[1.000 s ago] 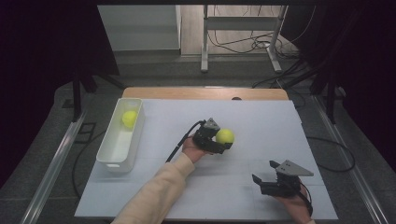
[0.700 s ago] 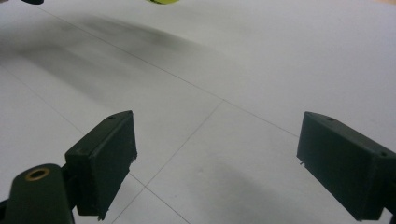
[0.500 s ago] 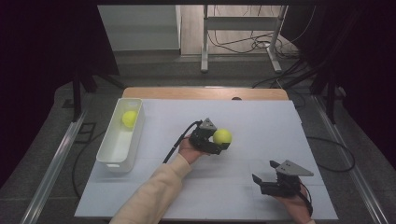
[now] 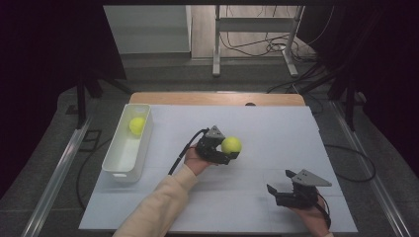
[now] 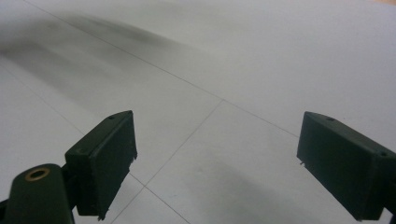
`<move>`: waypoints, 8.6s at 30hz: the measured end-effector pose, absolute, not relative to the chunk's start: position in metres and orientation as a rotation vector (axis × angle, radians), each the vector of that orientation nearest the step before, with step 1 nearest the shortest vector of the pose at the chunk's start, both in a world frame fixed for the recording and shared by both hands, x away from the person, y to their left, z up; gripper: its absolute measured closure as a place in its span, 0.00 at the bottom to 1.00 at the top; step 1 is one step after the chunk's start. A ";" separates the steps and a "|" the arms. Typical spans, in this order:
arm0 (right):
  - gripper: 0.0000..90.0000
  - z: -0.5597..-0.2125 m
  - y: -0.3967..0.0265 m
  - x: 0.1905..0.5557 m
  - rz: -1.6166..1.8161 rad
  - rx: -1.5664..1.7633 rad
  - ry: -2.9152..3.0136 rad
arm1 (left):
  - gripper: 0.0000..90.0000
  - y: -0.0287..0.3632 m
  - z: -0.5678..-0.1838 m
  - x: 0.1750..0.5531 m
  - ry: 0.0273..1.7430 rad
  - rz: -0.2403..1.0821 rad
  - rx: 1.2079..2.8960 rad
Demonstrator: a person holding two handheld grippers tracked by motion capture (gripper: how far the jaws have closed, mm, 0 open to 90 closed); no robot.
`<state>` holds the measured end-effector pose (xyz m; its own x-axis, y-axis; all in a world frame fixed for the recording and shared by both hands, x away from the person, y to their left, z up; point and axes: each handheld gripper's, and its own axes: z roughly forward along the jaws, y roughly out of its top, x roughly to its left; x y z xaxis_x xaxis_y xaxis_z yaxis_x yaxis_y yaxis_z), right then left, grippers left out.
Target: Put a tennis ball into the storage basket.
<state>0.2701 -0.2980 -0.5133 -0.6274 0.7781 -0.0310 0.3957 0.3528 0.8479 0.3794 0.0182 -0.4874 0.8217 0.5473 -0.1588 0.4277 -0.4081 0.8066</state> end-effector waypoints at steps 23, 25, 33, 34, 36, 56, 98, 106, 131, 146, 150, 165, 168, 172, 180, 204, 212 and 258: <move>0.14 -0.513 -0.298 0.270 1.193 1.024 2.187 | 0.30 0.034 -0.484 0.370 0.725 0.177 2.047; 0.14 -0.513 -0.298 0.270 1.193 1.024 2.186 | 0.30 0.035 -0.483 0.369 0.725 0.180 2.045; 0.14 -0.513 -0.298 0.270 1.192 1.024 2.186 | 0.30 0.038 -0.482 0.366 0.724 0.187 2.044; 0.14 -0.513 -0.298 0.270 1.192 1.024 2.186 | 0.30 0.039 -0.481 0.365 0.726 0.189 2.044; 0.14 -0.513 -0.298 0.270 1.191 1.025 2.186 | 0.30 0.040 -0.481 0.365 0.725 0.191 2.043; 0.14 -0.513 -0.298 0.270 1.188 1.025 2.186 | 0.30 0.053 -0.475 0.359 0.735 0.206 2.029; 0.14 -0.513 -0.297 0.270 1.184 1.026 2.186 | 0.30 0.083 -0.465 0.347 0.758 0.236 2.001; 0.14 -0.513 -0.298 0.269 1.185 1.027 2.184 | 0.30 0.089 -0.465 0.344 0.765 0.239 2.000; 0.14 -0.512 -0.298 0.269 1.186 1.022 2.181 | 0.30 0.112 -0.461 0.337 0.794 0.254 1.967; 0.14 -0.512 -0.298 0.268 1.180 1.019 2.183 | 0.30 0.124 -0.460 0.332 0.814 0.261 1.962; 0.14 -0.512 -0.298 0.268 1.180 1.019 2.184 | 0.30 0.128 -0.458 0.331 0.818 0.264 1.956; 0.14 -0.512 -0.298 0.268 1.179 1.021 2.184 | 0.30 0.140 -0.453 0.328 0.835 0.280 1.935; 0.14 -0.513 -0.298 0.268 1.178 1.023 2.185 | 0.30 0.143 -0.451 0.328 0.837 0.283 1.932; 0.14 -0.513 -0.298 0.268 1.178 1.022 2.185 | 0.30 0.146 -0.449 0.327 0.840 0.289 1.924; 0.14 -0.513 -0.298 0.268 1.178 1.024 2.185 | 0.30 0.155 -0.446 0.327 0.857 0.299 1.911; 0.14 -0.513 -0.298 0.269 1.176 1.024 2.186 | 0.30 0.180 -0.436 0.326 0.896 0.345 1.849; 0.14 -0.513 -0.298 0.269 1.177 1.025 2.185 | 0.30 0.187 -0.432 0.326 0.902 0.357 1.837; 0.14 -0.513 -0.298 0.269 1.172 1.024 2.183 | 0.30 0.253 -0.427 0.321 1.065 0.473 1.735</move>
